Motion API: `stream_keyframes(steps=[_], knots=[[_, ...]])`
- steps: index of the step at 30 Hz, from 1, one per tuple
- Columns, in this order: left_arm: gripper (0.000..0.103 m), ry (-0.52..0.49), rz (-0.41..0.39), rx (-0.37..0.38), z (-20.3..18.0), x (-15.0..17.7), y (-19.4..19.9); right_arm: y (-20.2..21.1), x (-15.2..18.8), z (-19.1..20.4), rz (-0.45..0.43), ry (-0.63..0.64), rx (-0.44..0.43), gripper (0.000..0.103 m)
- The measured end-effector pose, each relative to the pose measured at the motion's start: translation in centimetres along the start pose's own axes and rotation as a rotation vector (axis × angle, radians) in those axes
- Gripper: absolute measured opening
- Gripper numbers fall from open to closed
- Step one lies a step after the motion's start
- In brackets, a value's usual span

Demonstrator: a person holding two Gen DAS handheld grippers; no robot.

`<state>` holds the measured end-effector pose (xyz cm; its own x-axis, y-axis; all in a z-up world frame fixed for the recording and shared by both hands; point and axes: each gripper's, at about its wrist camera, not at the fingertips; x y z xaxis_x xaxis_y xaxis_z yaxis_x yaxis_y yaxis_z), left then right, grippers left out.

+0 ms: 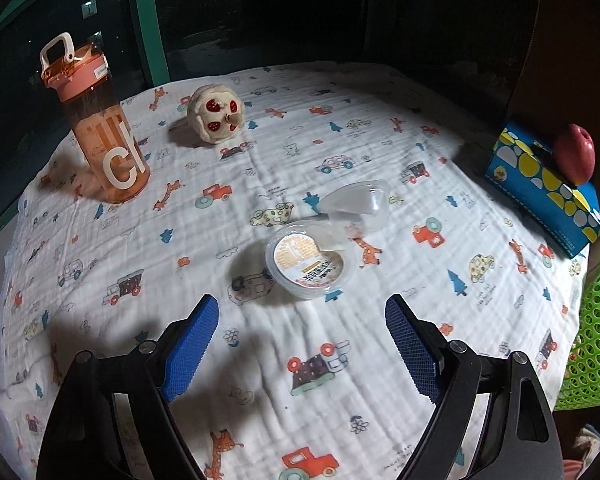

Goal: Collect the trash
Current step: 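Move both open grippers back over the table toward the round food tub, then grasp the sealed round food tub with the left gripper while the right grasps the clear cup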

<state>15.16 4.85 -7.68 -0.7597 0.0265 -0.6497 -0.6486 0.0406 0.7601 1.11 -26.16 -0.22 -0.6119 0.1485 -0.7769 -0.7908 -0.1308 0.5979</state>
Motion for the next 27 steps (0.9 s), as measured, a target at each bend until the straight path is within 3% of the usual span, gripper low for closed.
stream_keyframes(steps=[18,24,27], knots=[[0.083,-0.095,0.056,-0.006,-1.5,-1.3,-5.9,-5.0,-0.6,3.6,0.075,0.045,-0.063,0.088],[0.082,-0.061,0.072,-0.008,-1.2,-2.0,-7.2,-6.2,-0.6,4.1,0.095,0.053,-0.074,0.088],[0.074,-0.056,0.078,0.004,-1.1,-2.1,-7.7,-6.7,-0.6,4.5,0.104,0.060,-0.080,0.088]])
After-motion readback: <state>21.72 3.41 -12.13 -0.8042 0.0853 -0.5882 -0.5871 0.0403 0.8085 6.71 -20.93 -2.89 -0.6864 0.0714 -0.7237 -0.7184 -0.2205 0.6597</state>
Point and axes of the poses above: each gripper's, at about its wrist camera, not at the fingertips, and y roughly against the way its jaws point, z to its left, x to its underside, and after that the axes turned 5 degrees about -z, right-handed
